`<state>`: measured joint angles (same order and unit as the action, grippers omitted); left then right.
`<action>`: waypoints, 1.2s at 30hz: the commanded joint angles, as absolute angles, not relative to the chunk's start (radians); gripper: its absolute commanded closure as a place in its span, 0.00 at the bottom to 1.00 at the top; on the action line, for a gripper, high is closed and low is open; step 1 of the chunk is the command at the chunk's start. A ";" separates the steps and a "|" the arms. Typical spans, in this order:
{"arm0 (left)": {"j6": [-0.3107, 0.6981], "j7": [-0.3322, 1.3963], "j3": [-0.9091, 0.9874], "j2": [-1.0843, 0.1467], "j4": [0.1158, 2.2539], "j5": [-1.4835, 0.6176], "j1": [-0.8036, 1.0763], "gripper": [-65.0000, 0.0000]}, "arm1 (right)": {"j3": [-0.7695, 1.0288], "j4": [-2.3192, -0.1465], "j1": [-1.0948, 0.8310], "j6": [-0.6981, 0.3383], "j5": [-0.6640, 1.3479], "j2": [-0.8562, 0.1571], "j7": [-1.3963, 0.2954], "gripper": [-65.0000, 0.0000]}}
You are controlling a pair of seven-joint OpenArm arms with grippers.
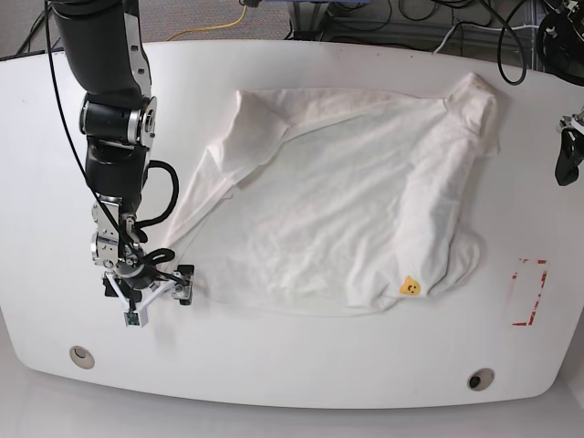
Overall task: Layout the t-shirt on the table in an organized manner, then fold the t-shirt properly
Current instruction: 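Lower the right gripper and grasp the t-shirt's sleeve corner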
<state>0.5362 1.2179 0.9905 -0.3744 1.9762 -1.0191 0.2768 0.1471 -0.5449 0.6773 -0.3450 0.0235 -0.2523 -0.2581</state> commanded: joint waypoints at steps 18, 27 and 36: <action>0.539 1.194 0.990 -0.394 1.989 -1.036 0.274 0.46 | 0.154 -0.608 0.587 -0.355 0.041 -0.274 -0.225 0.00; 0.539 1.194 0.967 -0.394 1.989 -1.036 0.272 0.46 | 0.154 -0.611 0.576 -0.352 0.042 -0.251 -0.219 0.00; 0.538 1.194 0.954 -0.394 1.989 -1.035 0.272 0.46 | 0.154 -0.611 0.575 -0.352 0.042 -0.249 -0.170 0.57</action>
<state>0.5362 1.2179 0.9565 -0.3744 1.9762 -1.0176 0.2768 0.1516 -0.6006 0.5503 -0.3428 0.0311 -0.2432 -0.1783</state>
